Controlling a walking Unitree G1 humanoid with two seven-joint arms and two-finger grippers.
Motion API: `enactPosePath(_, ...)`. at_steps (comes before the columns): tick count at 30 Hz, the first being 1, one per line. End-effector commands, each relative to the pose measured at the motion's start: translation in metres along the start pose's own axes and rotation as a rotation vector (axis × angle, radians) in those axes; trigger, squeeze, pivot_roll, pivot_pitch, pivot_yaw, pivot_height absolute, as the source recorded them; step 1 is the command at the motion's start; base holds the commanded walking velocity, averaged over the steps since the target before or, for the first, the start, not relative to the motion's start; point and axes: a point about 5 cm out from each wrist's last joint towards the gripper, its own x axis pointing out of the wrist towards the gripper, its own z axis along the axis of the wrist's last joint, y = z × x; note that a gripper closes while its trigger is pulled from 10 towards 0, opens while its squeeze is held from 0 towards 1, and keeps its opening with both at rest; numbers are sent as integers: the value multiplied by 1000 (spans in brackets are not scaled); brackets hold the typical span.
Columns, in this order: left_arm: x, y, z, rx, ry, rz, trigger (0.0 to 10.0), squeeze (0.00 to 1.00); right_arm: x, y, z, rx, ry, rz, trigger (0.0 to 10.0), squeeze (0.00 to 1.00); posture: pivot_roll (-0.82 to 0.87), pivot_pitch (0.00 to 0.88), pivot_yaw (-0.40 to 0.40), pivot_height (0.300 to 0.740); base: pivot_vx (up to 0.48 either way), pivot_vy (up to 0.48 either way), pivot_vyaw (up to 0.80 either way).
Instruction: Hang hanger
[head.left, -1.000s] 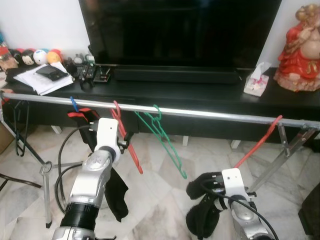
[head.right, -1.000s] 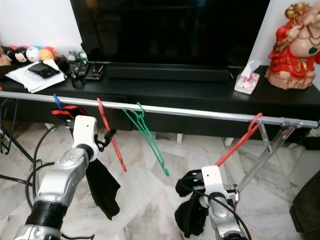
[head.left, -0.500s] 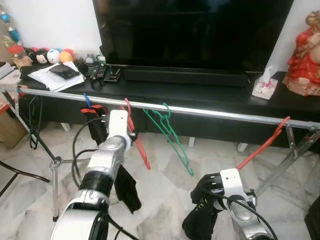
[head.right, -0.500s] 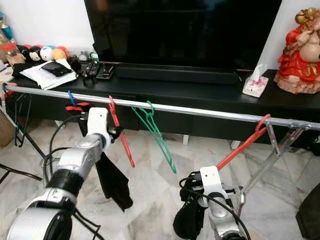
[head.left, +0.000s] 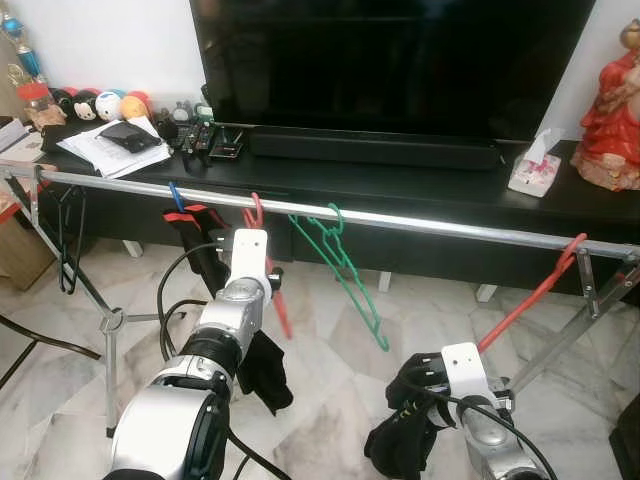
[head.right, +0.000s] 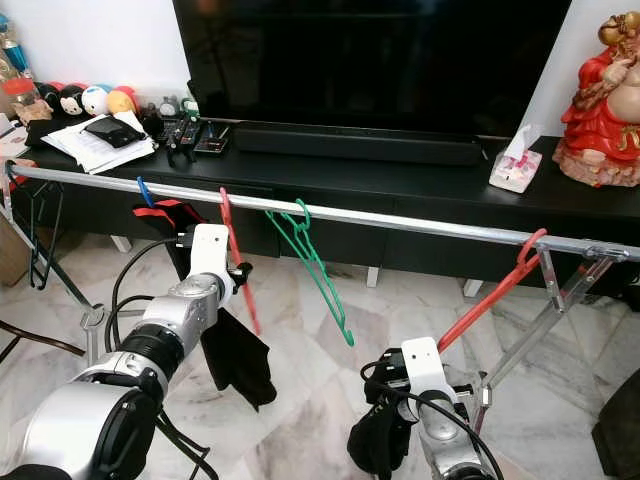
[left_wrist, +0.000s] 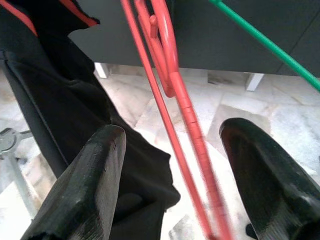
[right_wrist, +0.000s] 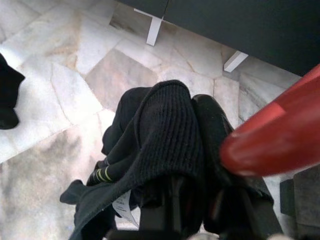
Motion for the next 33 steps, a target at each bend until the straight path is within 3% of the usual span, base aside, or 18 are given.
enactPosePath(1, 0, -4, 9, 32, -33, 7, 10000, 0, 3, -3, 7, -7, -26, -1, 10000, 0, -78, 0, 13, 740, 0, 0, 0)
enactPosePath(12, 1, -13, 12, 47, -67, -38, 10000, 0, 4, -7, 9, -4, -20, -8, 10000, 0, -90, 16, 16, 740, 0, 0, 0)
enactPosePath(13, 1, -12, 11, 40, -66, -37, 4627, 0, 5, -8, 10, -4, -21, -9, 10000, 0, -94, 16, 17, 740, 0, 0, 0)
enactPosePath(14, 1, -12, 12, 38, -65, -38, 2980, 0, 5, -8, 10, -5, -22, -9, 10000, 0, -94, 17, 16, 740, 0, 0, 0)
enactPosePath(16, 1, -13, 11, 36, -58, -54, 2902, 0, 6, -9, 12, -6, -26, -11, 10000, 0, -94, 22, 15, 740, 0, 0, 0)
enactPosePath(17, 1, -14, 11, 36, -55, -62, 2902, 0, 6, -10, 13, -6, -26, -12, 10000, 0, -94, 22, 15, 740, 0, 0, 0)
enactPosePath(19, 1, -15, 11, 44, -52, -75, 4863, 0, 6, -10, 13, -7, -27, -12, 10000, 0, -97, 23, 15, 740, 0, 0, 0)
enactPosePath(20, 1, -16, 10, 40, -47, -82, 10000, 0, 6, -10, 13, -8, -27, -13, 10000, 0, -96, 21, 15, 740, 0, 0, 0)
enactPosePath(24, 1, -20, 7, -17, -33, -122, 10000, 0, 6, -11, 13, -9, -27, -14, 10000, 0, -96, 23, 16, 740, 0, 0, 0)
enactPosePath(27, 1, -17, 8, -10, -43, -115, 10000, 0, 5, -11, 11, -4, -24, -17, 10000, 0, -96, 23, 16, 740, 0, 0, 0)
enactPosePath(33, 3, 1, 18, 134, -110, -14, 10000, 0, 2, -11, -1, -5, 8, -9, 10000, 0, -80, 27, 17, 740, 0, 0, 0)
